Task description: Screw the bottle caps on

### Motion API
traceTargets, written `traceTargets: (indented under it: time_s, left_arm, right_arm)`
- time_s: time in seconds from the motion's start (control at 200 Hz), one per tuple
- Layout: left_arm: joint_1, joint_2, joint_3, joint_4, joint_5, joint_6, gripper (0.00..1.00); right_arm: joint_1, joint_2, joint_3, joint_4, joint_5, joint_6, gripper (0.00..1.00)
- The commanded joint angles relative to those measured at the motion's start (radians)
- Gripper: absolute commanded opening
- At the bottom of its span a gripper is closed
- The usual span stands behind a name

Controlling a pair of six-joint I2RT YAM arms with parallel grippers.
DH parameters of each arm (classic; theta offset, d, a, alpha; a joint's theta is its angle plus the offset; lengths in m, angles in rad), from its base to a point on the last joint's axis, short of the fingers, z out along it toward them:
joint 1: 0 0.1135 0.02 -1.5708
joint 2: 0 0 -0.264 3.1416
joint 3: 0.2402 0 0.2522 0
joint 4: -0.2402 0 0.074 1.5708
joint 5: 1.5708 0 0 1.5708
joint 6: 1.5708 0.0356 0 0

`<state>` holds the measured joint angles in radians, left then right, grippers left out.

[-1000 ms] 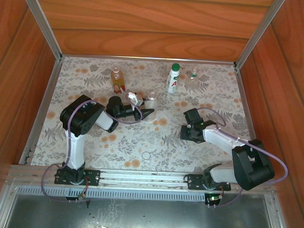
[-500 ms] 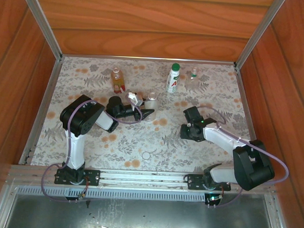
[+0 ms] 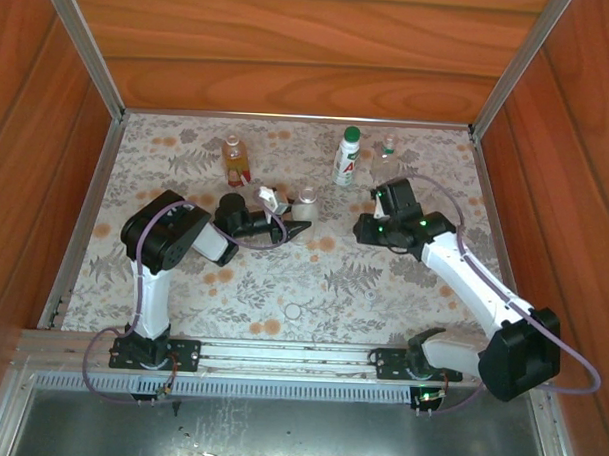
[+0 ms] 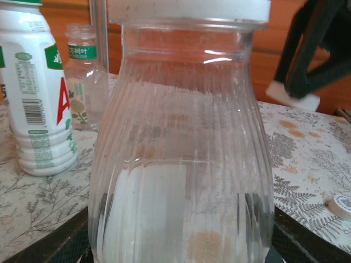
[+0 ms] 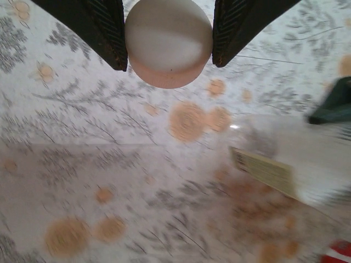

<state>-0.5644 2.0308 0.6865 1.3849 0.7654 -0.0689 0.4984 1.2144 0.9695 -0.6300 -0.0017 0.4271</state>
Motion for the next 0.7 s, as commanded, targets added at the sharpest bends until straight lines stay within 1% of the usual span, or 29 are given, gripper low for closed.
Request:
traceTargets:
  time_s: [0.0,0.205,0.375,0.535,0.695]
  left_arm:
    - [-0.018,0.002,0.017,0.032,0.029,0.003,0.62]
    - [-0.043,0.022,0.045,0.032,0.046,-0.011,0.62]
    - [-0.059,0.037,0.051,0.032,0.052,-0.003,0.62]
    - [-0.061,0.052,0.053,0.032,0.051,0.006,0.62]
    - [-0.061,0.055,0.053,0.032,0.053,0.011,0.62]
  right_arm:
    - [0.041,0.008,0.100,-0.041,-0.044,-0.036,0.41]
    - [0.117,0.129,0.301,-0.081,-0.020,-0.095,0.42]
    - [0.139,0.214,0.414,-0.122,-0.027,-0.143,0.41]
    - [0.143,0.270,0.457,-0.140,-0.027,-0.174,0.41]
    - [0.145,0.307,0.473,-0.146,-0.060,-0.180,0.42]
